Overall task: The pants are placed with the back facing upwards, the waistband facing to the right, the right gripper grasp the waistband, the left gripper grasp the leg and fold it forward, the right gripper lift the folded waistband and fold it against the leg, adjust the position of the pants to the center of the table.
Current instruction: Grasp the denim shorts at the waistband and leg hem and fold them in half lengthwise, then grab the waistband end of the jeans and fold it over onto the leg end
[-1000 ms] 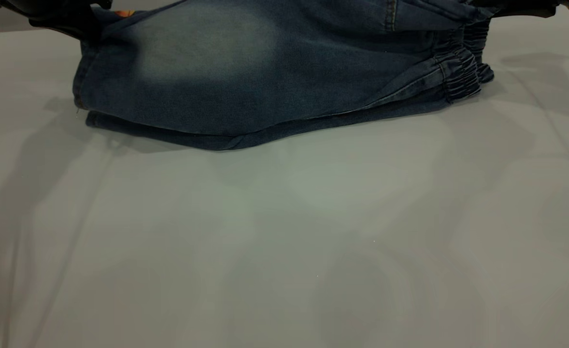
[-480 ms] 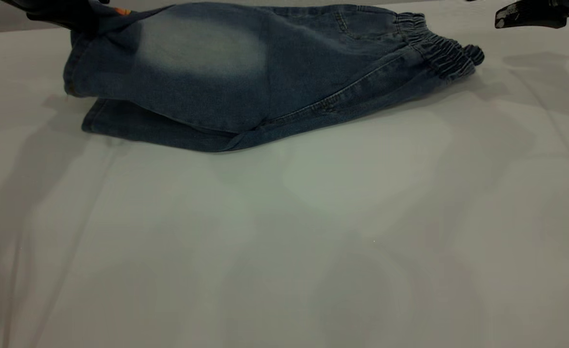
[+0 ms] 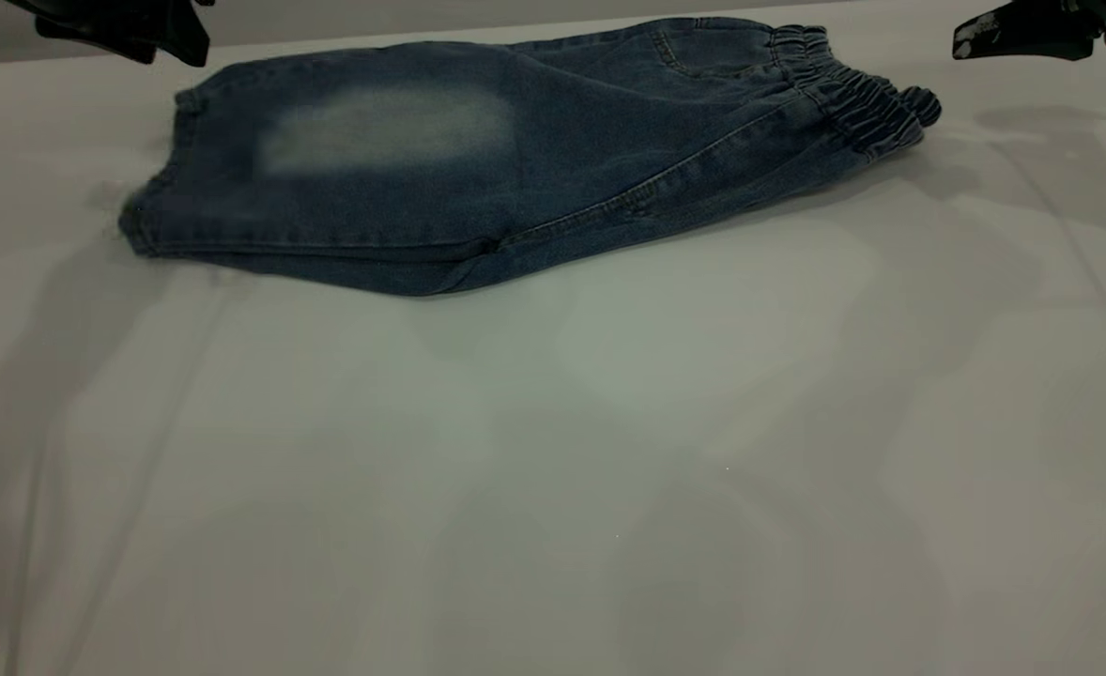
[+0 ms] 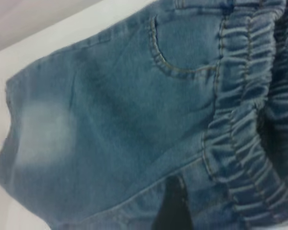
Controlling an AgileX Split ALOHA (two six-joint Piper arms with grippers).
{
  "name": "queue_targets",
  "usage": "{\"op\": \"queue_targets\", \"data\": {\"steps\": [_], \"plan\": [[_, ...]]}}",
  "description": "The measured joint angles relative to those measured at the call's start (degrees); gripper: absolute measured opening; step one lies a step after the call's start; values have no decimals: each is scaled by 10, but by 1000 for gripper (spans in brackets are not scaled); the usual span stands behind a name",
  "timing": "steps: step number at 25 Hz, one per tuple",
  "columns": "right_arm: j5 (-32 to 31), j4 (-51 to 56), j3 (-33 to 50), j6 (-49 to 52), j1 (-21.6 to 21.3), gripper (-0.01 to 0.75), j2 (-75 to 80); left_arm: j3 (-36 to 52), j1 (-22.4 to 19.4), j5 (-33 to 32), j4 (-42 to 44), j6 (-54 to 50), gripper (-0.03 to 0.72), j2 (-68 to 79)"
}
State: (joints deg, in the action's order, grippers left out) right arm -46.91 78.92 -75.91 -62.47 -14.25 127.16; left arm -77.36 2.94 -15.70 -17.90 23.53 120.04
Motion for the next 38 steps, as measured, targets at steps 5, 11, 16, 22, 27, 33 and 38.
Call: {"op": "queue_targets", "data": {"steps": [5, 11, 16, 22, 27, 33, 38], "plan": [[1, -27, 0, 36, 0, 521, 15, 0, 1, 7, -10, -3, 495, -2], [-6, -22, -1, 39, 0, 521, 53, -4, 1, -28, -45, -3, 504, -2], [-10, -8, -6, 29, 0, 521, 82, -38, 2, -75, -46, 25, 504, -3], [-22, 22, -23, 11, 0, 521, 104, -98, 21, -134, -47, 47, 504, -3], [-54, 44, -49, 10, 0, 521, 129, -147, 51, -160, -47, 60, 504, -4], [-69, 61, -63, 1, 10, 519, 144, -177, 74, -169, -47, 65, 504, -4], [-67, 66, -82, -1, 36, 447, 151, -177, 76, -169, -46, 65, 504, -3]]}}
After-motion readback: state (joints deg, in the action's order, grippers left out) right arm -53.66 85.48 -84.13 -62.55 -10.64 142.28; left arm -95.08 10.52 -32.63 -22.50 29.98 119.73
